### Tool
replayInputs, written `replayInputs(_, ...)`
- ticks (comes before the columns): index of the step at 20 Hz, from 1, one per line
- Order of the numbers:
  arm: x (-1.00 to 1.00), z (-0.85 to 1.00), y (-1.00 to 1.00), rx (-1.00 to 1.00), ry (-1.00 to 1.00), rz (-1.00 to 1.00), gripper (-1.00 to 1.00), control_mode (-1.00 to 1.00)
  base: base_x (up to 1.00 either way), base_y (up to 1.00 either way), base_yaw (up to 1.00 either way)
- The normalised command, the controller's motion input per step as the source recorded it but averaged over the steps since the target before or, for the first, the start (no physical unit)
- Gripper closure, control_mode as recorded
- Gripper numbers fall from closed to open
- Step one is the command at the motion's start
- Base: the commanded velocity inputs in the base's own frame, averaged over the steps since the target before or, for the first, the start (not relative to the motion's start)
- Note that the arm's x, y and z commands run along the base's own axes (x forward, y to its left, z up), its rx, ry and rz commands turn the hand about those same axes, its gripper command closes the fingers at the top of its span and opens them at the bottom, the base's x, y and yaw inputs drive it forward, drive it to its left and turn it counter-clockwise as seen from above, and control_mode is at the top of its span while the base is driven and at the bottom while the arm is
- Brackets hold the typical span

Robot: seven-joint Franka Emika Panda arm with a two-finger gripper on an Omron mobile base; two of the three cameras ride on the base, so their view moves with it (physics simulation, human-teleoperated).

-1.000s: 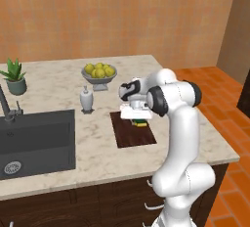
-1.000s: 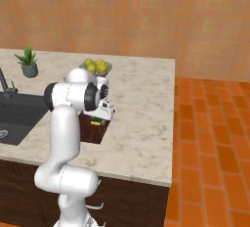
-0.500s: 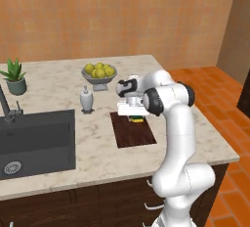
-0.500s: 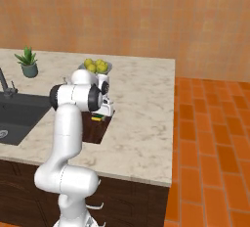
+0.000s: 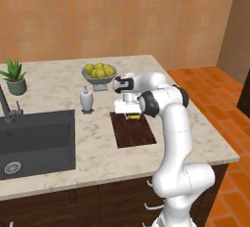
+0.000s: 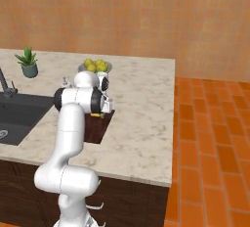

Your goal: Pick up the sponge from the counter and clean the cutting board by briefly scrubbing or pressing down on the cutting board. Once finished, release the sponge.

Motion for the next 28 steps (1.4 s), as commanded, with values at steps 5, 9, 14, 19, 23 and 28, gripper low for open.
replayInputs(5, -0.39, -0.64, 0.25, -0.01, 0.06, 0.00, 1.00, -1.00, 0.00, 0.00, 0.00)
replayInputs(9, -0.88, -1.00, 0.13, 0.00, 0.03, 0.00, 1.00, -1.00, 0.00, 0.00, 0.00)
replayInputs(14, -0.97, -0.48, 0.11, 0.00, -0.20, 0.00, 1.00, -1.00, 0.00, 0.00, 0.00)
replayInputs(19, -0.71, -0.30, 0.06, 0.00, -0.42, 0.00, 1.00, -1.00, 0.00, 0.00, 0.00)
replayInputs(23, -0.28, -0.54, 0.23, 0.01, -0.36, 0.00, 1.00, -1.00, 0.00, 0.00, 0.00)
replayInputs(28, -0.07, -0.46, 0.44, 0.00, -0.22, 0.00, 1.00, -1.00, 0.00, 0.00, 0.00)
